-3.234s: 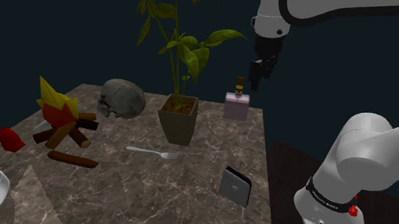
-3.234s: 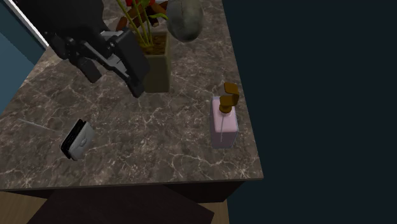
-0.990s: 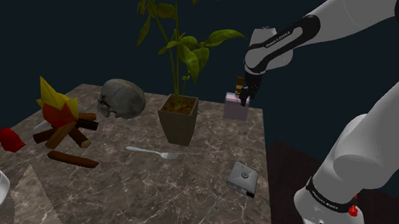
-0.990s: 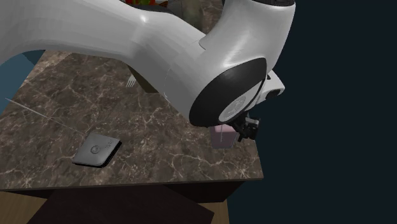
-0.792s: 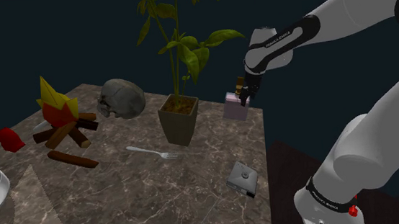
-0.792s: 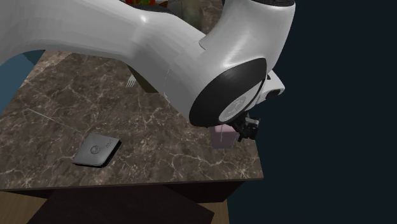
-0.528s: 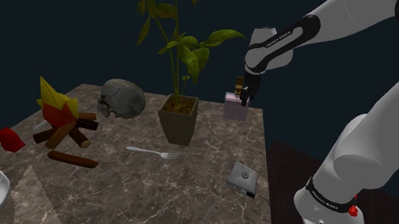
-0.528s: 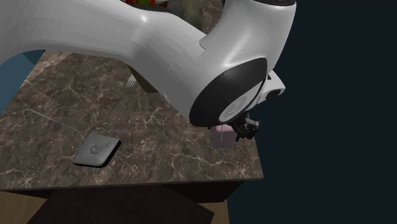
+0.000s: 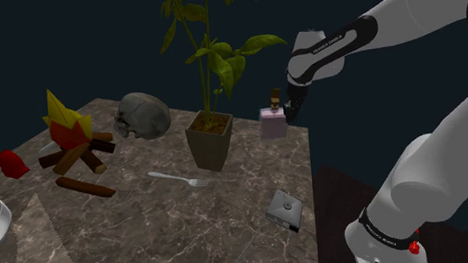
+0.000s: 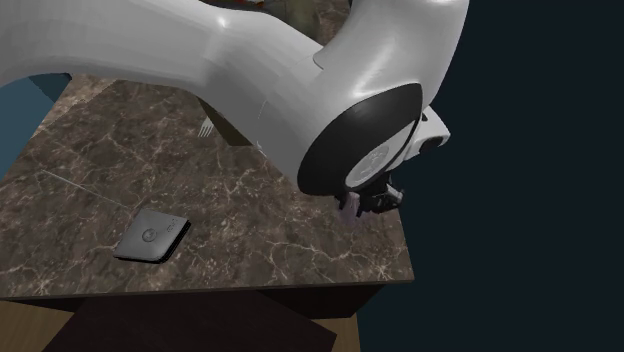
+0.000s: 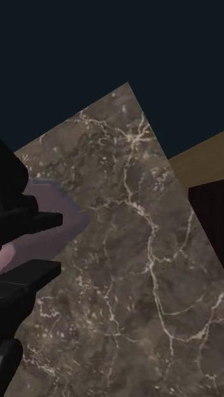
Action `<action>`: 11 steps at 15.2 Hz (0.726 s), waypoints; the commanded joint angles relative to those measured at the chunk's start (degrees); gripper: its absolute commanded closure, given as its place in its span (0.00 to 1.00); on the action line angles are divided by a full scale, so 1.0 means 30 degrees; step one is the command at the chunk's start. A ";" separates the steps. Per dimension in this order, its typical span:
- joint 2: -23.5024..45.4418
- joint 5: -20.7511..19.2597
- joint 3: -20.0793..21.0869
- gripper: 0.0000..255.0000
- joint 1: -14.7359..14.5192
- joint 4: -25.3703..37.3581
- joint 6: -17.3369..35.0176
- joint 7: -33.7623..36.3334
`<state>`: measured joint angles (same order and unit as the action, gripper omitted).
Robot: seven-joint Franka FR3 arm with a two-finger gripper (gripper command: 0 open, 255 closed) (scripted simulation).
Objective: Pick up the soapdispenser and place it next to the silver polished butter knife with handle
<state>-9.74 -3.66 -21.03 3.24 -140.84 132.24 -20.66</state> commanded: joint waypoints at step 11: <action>0.2809 0.1463 -0.0615 0.00 -0.0576 0.5241 -0.4479 -0.5734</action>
<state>-2.73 0.08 -22.75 1.63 -126.43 119.48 -35.75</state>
